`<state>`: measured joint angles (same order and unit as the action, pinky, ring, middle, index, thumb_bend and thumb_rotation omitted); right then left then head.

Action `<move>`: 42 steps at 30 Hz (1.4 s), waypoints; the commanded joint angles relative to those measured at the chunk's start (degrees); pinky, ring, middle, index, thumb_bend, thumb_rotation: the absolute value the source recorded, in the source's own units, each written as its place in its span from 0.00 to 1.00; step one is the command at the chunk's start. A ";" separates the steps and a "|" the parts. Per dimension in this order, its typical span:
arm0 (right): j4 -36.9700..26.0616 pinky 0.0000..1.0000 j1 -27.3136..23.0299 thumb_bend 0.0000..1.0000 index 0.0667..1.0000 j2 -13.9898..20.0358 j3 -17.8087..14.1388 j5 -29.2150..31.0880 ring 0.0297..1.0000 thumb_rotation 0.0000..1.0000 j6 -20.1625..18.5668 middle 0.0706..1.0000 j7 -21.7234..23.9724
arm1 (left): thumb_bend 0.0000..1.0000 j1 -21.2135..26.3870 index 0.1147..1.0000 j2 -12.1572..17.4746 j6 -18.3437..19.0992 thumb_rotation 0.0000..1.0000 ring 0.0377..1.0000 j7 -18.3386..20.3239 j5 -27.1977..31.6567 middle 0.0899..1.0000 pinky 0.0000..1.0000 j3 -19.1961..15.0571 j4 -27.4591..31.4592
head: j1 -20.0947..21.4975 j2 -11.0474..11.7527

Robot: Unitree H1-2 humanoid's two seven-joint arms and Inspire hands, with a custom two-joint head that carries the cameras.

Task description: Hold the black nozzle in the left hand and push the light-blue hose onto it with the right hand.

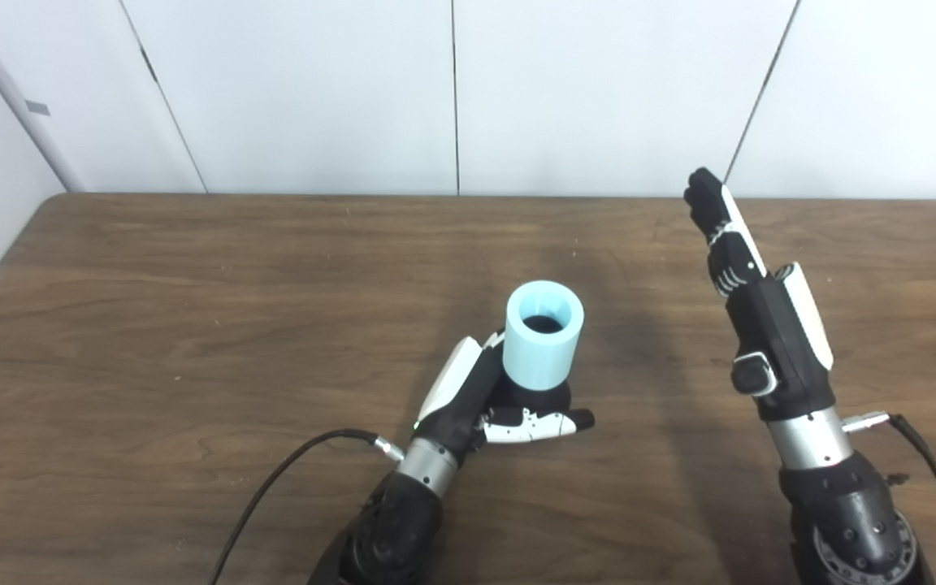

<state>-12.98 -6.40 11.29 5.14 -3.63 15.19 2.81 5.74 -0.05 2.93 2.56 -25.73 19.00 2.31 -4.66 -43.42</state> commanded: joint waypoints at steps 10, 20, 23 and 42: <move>1.75 1.00 -0.34 1.00 1.00 -3.75 -2.39 -0.72 1.00 0.99 1.62 1.00 -1.10 | 1.00 -0.49 1.00 1.14 -2.50 0.51 1.00 -0.98 -0.35 0.99 1.00 -0.70 -1.86 | -0.15 -0.06; 2.25 1.00 0.62 1.00 1.00 -4.86 -3.15 -2.31 1.00 0.99 1.45 1.00 -1.33 | 1.00 0.19 1.00 2.21 -1.74 0.56 1.00 -0.96 -0.86 1.00 1.00 -1.63 -0.86 | 0.00 -0.07; 2.37 1.00 0.81 1.00 1.00 -4.96 -3.10 -2.32 1.00 0.99 1.45 1.00 -1.17 | 1.00 0.25 1.00 2.13 -2.12 0.57 1.00 -2.01 -1.21 1.00 1.00 -2.19 -0.97 | 0.13 -0.08; 2.70 1.00 1.59 1.00 1.00 -5.27 -3.69 -0.66 1.00 0.99 1.52 1.00 -0.89 | 1.00 1.37 1.00 -0.09 -11.40 0.66 1.00 -10.96 -0.16 1.00 1.00 -6.50 -3.20 | 0.01 0.15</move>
<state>-9.19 -3.92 6.20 1.87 -5.09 15.14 2.19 7.27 -0.80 -5.70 -7.16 -25.90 12.84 0.19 -4.57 -43.24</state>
